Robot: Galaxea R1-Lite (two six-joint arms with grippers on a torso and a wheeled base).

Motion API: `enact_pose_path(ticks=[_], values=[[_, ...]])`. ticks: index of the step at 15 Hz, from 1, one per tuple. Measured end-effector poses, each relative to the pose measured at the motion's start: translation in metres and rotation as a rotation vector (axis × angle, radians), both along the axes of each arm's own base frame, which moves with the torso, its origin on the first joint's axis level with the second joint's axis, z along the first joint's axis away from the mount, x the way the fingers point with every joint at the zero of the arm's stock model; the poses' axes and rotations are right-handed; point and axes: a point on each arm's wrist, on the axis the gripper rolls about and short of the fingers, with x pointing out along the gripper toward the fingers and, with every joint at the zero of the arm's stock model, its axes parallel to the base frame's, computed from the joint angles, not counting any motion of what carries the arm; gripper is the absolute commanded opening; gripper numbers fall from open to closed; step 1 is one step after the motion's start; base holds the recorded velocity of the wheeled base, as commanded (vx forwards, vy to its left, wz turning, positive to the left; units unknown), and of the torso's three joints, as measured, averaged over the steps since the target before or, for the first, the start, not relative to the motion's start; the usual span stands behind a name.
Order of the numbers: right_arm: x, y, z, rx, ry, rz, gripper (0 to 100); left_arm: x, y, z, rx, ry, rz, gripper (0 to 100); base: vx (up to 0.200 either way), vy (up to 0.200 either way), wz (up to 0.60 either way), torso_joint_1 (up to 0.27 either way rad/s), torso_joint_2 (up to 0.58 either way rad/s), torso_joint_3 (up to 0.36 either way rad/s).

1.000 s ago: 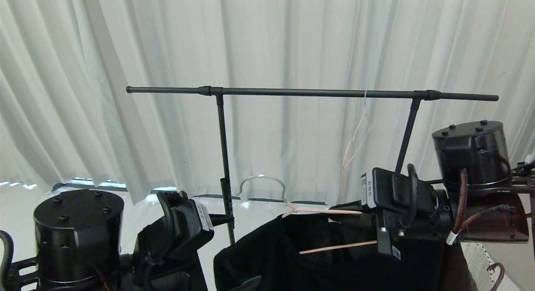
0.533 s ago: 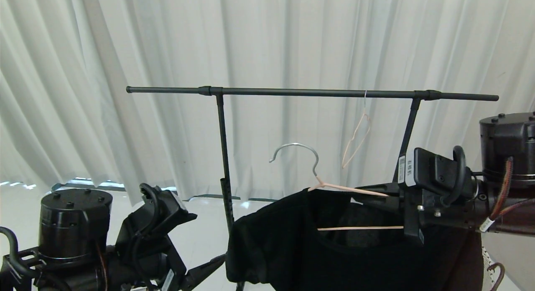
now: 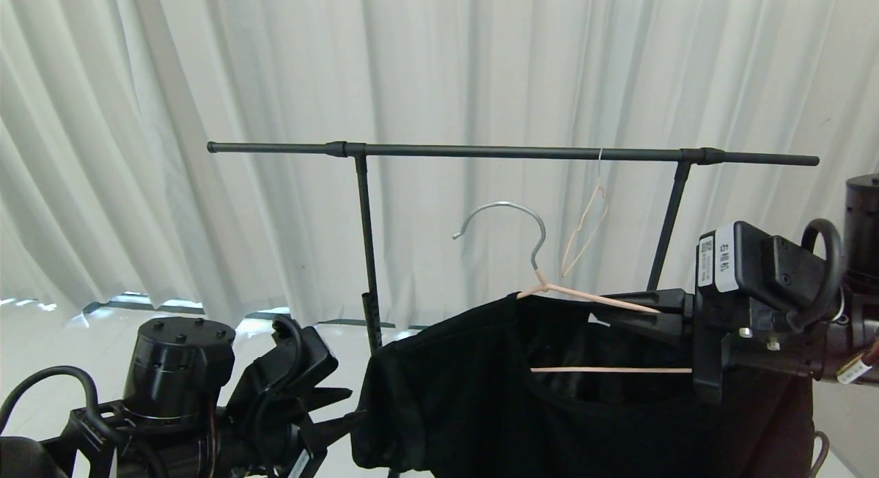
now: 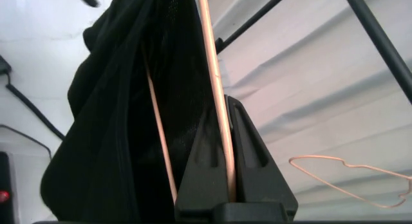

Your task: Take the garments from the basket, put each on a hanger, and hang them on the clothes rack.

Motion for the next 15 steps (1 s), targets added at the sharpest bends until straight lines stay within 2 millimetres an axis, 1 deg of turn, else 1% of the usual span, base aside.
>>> enact_pose_path(ticks=[4, 6, 10, 13, 14, 15], values=[[-0.005, -0.002, 0.002, 0.016, 0.01, -0.003, 0, 0.003, 0.001, -0.003, 0.007, 0.011, 0.013, 0, 0.0, 0.0, 0.0, 0.0, 0.0, 0.0], [-0.006, -0.003, 0.003, 0.026, 0.013, -0.011, 0, 0.009, 0.011, -0.004, 0.025, 0.006, 0.079, 0, 0.0, 0.0, 0.0, 0.0, 0.0, 0.0], [-0.008, -0.007, 0.007, 0.055, 0.036, -0.057, 0, 0.019, 0.038, -0.005, 0.081, -0.017, 0.22, 0, 0.0, 0.0, 0.0, 0.0, 0.0, 0.0], [-0.009, -0.008, 0.008, 0.063, 0.036, -0.061, 0, 0.019, 0.04, -0.003, 0.088, -0.063, 0.216, 0, 0.0, 0.0, 0.0, 0.0, 0.0, 0.0], [-0.009, -0.008, 0.009, 0.064, 0.036, -0.062, 0, 0.019, 0.04, -0.002, 0.087, -0.077, 0.212, 100, 0.0, 0.0, 0.0, 0.0, 0.0, 0.0], [-0.009, -0.008, 0.009, 0.066, 0.035, -0.063, 0, 0.019, 0.04, -0.002, 0.086, -0.081, 0.212, 100, 0.0, 0.0, 0.0, 0.0, 0.0, 0.0]])
